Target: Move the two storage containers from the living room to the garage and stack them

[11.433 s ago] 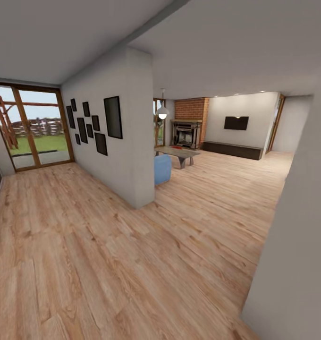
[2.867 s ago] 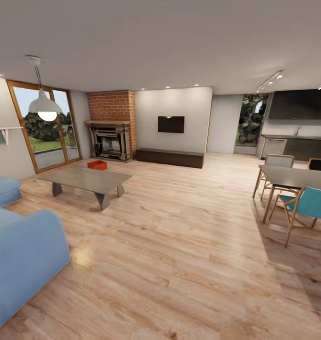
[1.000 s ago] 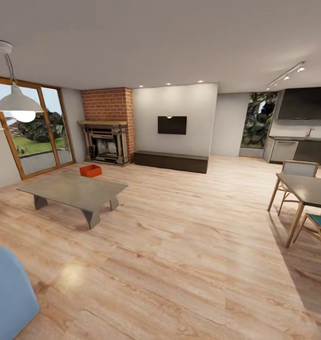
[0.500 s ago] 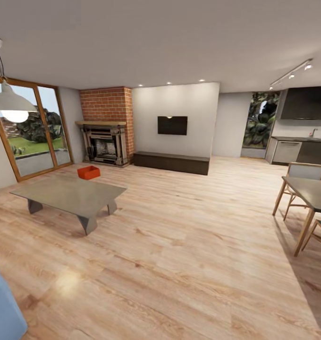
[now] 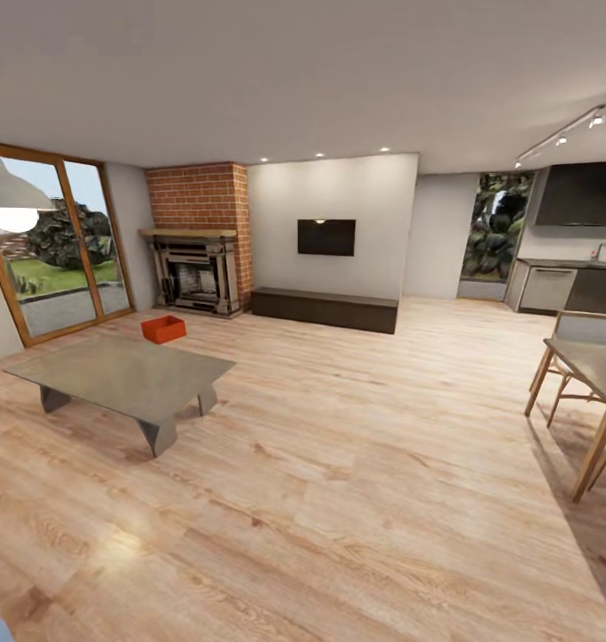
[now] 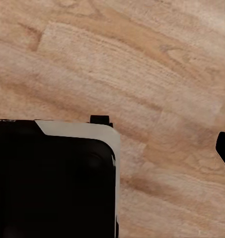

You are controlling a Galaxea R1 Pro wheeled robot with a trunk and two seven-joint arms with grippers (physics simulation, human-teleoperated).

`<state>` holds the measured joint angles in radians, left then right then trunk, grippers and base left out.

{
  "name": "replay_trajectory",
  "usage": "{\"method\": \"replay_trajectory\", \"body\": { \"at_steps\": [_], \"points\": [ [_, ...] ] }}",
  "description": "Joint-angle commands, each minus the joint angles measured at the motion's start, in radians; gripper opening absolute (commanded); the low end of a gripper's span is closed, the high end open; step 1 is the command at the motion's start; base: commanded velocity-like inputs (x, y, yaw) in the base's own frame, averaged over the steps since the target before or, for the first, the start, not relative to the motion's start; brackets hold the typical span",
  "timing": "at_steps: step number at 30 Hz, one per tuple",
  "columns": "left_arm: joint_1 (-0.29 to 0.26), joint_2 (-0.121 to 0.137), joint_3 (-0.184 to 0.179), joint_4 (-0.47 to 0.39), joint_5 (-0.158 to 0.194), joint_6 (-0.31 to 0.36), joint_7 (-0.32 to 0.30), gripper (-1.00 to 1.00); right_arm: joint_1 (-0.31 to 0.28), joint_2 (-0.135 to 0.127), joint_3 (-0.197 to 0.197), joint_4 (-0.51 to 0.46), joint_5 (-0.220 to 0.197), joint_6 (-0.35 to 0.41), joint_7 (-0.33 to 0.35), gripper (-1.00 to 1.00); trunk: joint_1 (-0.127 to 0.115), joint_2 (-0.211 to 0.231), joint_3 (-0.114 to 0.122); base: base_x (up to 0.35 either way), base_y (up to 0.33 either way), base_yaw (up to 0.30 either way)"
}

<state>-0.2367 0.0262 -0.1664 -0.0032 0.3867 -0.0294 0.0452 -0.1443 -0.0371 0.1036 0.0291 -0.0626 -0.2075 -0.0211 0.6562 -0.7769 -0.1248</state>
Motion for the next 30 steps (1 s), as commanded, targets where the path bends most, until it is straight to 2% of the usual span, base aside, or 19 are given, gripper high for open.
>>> {"method": "replay_trajectory", "body": {
  "at_steps": [1, 30],
  "points": [
    [-0.001, 0.000, -0.009, 0.000, 0.008, -0.002, 0.002, 1.00, -0.001, 0.000, 0.008, 0.003, -0.006, -0.006, -0.002, 1.00, 0.001, -0.001, -0.002, 0.323, 0.000, 0.000],
    [-0.001, 0.000, -0.009, 0.000, 0.008, -0.003, 0.002, 1.00, -0.001, 0.000, 0.008, 0.003, -0.006, -0.006, -0.002, 1.00, 0.001, -0.001, -0.002, 0.323, 0.000, 0.000]
  ]
}}
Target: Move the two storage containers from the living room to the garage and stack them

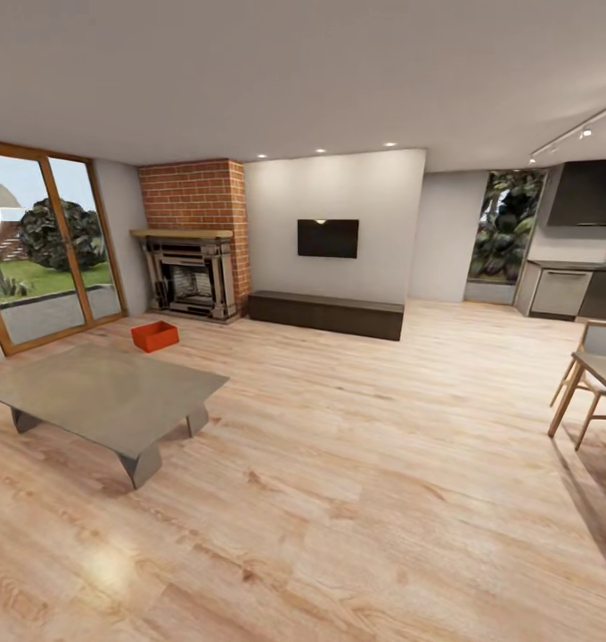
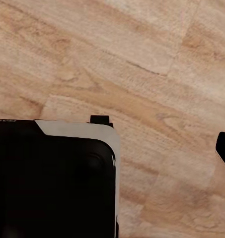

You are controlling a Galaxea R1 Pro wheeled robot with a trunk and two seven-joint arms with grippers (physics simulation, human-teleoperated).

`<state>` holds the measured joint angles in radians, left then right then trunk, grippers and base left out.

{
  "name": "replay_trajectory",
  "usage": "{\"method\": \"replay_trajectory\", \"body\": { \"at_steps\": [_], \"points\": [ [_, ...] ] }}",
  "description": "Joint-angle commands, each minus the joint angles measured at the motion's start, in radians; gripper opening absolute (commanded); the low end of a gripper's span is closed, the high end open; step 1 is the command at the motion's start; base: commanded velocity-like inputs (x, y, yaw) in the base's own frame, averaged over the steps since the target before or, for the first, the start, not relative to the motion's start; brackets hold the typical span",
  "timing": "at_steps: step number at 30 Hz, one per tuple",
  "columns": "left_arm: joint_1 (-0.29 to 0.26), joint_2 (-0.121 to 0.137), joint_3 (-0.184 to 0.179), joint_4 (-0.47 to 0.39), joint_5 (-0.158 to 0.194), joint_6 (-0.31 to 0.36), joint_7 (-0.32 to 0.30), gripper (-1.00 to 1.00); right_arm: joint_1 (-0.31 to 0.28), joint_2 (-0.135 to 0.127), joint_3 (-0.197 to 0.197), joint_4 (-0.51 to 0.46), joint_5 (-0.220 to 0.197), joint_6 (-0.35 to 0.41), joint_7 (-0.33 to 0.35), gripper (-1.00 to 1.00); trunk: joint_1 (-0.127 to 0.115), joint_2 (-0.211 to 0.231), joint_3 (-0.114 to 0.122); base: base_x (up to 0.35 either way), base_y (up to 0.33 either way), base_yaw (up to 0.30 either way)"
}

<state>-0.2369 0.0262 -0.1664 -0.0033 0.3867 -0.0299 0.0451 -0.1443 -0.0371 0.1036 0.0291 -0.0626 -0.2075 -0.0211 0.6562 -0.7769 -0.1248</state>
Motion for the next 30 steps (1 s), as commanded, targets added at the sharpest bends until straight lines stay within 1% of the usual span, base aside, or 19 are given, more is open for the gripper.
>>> {"method": "replay_trajectory", "body": {
  "at_steps": [1, 30],
  "points": [
    [-0.001, 0.000, -0.009, 0.000, 0.008, -0.002, 0.002, 1.00, -0.001, 0.001, 0.009, 0.003, -0.006, -0.006, -0.002, 1.00, 0.001, -0.001, -0.002, 0.323, 0.000, 0.000],
    [-0.001, 0.000, -0.009, 0.000, 0.008, -0.001, 0.002, 1.00, -0.001, 0.000, 0.008, 0.003, -0.006, -0.006, -0.002, 1.00, 0.001, -0.001, -0.002, 0.323, 0.000, 0.000]
  ]
}}
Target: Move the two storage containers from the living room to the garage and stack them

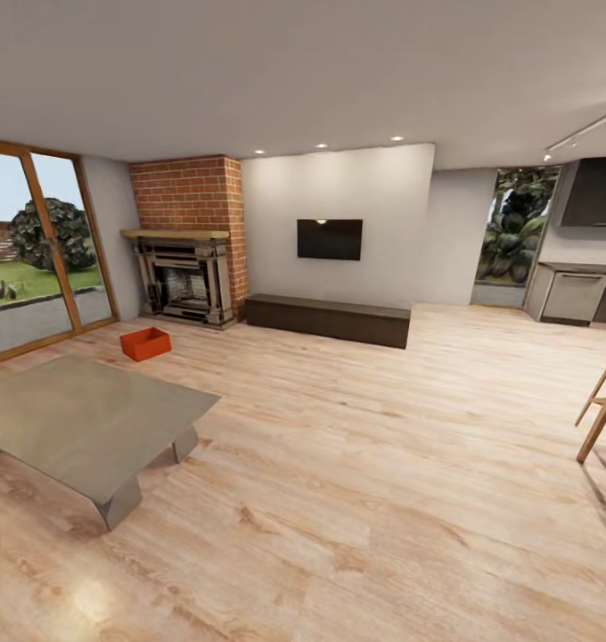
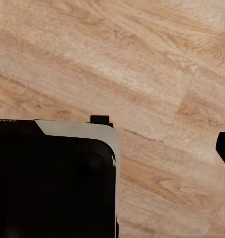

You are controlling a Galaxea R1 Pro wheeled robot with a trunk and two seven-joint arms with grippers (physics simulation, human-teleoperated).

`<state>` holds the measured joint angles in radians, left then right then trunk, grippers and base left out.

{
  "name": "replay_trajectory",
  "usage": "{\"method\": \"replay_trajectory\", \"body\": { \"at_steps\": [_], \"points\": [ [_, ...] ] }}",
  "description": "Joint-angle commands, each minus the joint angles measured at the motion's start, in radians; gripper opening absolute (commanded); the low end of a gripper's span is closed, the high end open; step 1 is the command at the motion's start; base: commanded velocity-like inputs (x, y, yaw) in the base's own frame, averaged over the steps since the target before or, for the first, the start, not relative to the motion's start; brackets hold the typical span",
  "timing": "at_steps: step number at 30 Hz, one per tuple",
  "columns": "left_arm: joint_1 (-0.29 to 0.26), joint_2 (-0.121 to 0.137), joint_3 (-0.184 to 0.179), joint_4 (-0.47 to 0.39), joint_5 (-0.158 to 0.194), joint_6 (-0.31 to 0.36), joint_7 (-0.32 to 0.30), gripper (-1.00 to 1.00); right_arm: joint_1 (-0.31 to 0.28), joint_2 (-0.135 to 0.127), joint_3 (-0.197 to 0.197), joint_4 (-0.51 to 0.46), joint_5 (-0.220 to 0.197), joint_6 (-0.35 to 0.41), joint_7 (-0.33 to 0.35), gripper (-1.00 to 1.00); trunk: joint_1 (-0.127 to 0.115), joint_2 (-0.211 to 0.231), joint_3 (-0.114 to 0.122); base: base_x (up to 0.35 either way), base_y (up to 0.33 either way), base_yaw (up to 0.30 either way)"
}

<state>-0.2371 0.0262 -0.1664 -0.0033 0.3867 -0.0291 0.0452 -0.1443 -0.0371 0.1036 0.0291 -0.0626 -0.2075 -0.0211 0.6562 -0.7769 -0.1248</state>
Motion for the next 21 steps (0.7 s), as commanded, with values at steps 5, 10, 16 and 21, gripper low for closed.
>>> {"method": "replay_trajectory", "body": {
  "at_steps": [5, 10, 16, 21],
  "points": [
    [0.000, 0.000, -0.009, 0.000, 0.008, -0.003, 0.002, 1.00, -0.001, 0.000, 0.008, 0.003, -0.006, -0.006, -0.002, 1.00, 0.001, -0.001, -0.002, 0.323, 0.000, 0.000],
    [-0.001, 0.000, -0.009, 0.000, 0.008, -0.003, 0.002, 1.00, -0.001, 0.000, 0.008, 0.003, -0.006, -0.006, -0.002, 1.00, 0.001, -0.001, -0.002, 0.323, 0.000, 0.000],
    [-0.001, 0.000, -0.009, 0.000, 0.008, -0.003, 0.002, 1.00, -0.001, 0.000, 0.008, 0.003, -0.006, -0.006, -0.002, 1.00, 0.001, -0.001, -0.002, 0.323, 0.000, 0.000],
    [-0.001, 0.000, -0.009, 0.000, 0.008, -0.003, 0.002, 1.00, -0.001, 0.000, 0.008, 0.003, -0.006, -0.006, -0.002, 1.00, 0.001, -0.001, -0.002, 0.323, 0.000, 0.000]
  ]
}}
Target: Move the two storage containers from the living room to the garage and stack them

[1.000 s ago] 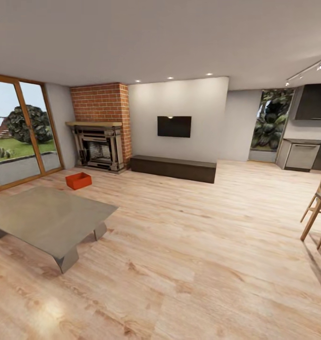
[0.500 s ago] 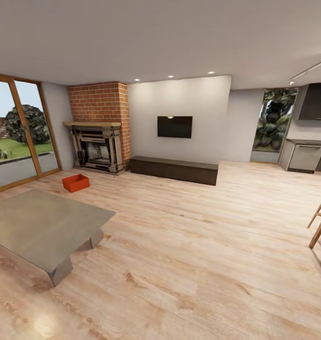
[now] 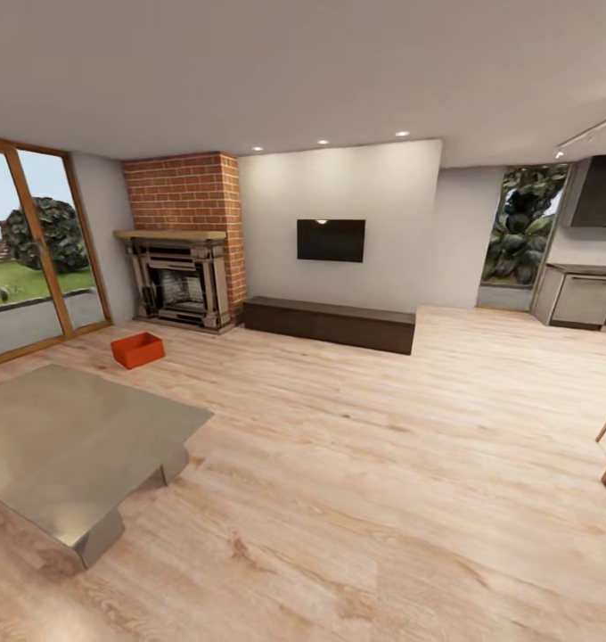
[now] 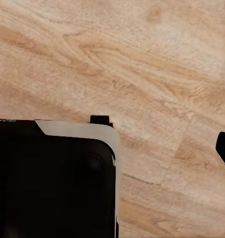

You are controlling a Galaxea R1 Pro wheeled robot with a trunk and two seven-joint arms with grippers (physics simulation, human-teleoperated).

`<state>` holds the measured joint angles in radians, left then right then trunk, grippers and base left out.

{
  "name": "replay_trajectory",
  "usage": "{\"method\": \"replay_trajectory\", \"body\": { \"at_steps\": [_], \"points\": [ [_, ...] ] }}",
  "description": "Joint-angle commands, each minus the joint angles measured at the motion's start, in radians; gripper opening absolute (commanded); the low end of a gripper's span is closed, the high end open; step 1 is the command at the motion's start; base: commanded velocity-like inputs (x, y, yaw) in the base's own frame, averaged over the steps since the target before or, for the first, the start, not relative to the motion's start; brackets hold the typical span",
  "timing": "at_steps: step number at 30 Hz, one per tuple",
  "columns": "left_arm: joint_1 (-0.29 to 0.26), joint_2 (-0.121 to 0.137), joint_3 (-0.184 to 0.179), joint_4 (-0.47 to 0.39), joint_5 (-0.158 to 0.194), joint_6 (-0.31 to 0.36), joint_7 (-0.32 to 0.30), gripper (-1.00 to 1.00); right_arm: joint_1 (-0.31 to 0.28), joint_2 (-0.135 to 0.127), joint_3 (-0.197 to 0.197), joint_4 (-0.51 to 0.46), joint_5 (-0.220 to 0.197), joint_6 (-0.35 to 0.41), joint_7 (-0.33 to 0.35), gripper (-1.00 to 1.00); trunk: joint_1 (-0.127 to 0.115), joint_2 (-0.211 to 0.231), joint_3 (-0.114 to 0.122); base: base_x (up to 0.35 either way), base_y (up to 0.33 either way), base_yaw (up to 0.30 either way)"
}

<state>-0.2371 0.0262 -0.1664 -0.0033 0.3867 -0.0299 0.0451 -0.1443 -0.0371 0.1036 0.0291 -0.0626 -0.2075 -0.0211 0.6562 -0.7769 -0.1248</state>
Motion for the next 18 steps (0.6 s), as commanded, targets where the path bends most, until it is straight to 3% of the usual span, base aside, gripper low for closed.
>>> {"method": "replay_trajectory", "body": {
  "at_steps": [1, 18],
  "points": [
    [0.000, 0.000, -0.009, 0.000, 0.008, -0.002, 0.002, 1.00, -0.001, 0.000, 0.008, 0.003, -0.006, -0.006, -0.002, 1.00, 0.001, -0.001, -0.002, 0.323, 0.000, 0.000],
    [0.000, -0.001, -0.009, 0.000, 0.008, -0.002, 0.002, 1.00, -0.001, 0.000, 0.008, 0.003, -0.006, -0.006, -0.002, 1.00, 0.001, -0.001, -0.002, 0.323, 0.000, 0.000]
  ]
}}
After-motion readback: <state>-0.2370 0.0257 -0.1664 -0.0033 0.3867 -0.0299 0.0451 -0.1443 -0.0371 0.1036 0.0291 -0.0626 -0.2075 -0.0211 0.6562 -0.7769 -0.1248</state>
